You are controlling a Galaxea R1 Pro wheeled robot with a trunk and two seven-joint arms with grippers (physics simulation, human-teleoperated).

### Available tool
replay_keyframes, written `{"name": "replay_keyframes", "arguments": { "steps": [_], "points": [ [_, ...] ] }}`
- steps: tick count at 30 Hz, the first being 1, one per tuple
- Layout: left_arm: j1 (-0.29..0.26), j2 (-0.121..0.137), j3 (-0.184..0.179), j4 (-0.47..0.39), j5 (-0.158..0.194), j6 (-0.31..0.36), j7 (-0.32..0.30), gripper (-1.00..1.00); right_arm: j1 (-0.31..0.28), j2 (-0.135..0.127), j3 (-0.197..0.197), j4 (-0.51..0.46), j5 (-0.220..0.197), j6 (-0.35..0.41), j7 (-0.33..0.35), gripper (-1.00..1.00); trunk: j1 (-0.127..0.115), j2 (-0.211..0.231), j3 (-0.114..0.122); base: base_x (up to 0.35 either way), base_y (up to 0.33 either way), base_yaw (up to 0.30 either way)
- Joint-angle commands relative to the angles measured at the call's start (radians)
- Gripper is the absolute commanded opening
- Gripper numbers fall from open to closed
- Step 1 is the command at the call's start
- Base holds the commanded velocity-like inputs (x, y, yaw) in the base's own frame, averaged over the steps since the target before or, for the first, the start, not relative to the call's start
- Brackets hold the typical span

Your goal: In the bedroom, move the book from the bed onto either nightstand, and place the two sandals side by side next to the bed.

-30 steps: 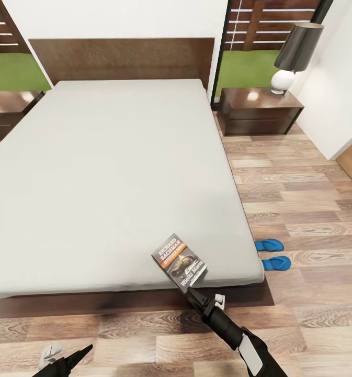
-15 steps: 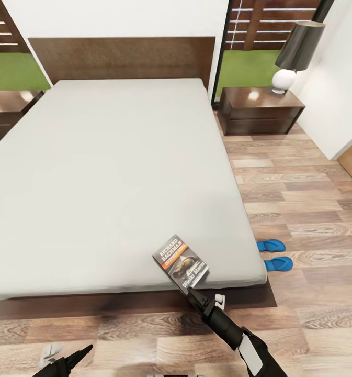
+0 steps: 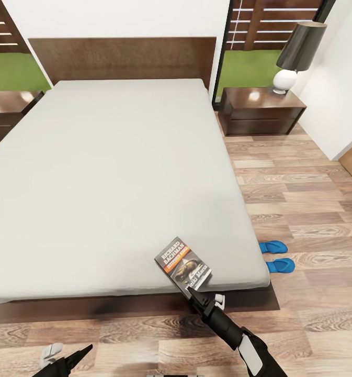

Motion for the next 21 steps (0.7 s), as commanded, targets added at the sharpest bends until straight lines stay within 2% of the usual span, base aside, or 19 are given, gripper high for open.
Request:
{"name": "replay_keyframes", "arguments": {
  "steps": [1,21],
  "points": [
    [0.0,0.0,0.001,0.0,0.006,0.01,-0.004,1.0,0.0,0.001,-0.005,0.0,0.001,0.009,0.003,1.0,0.0,0.0,-0.001,0.0,0.0,0.0],
    [0.0,-0.001,0.001,0.0,0.006,0.01,-0.001,1.0,0.0,0.001,-0.005,0.0,0.001,0.009,0.003,1.0,0.0,0.0,-0.001,0.035,0.025,0.0]
  ]
}}
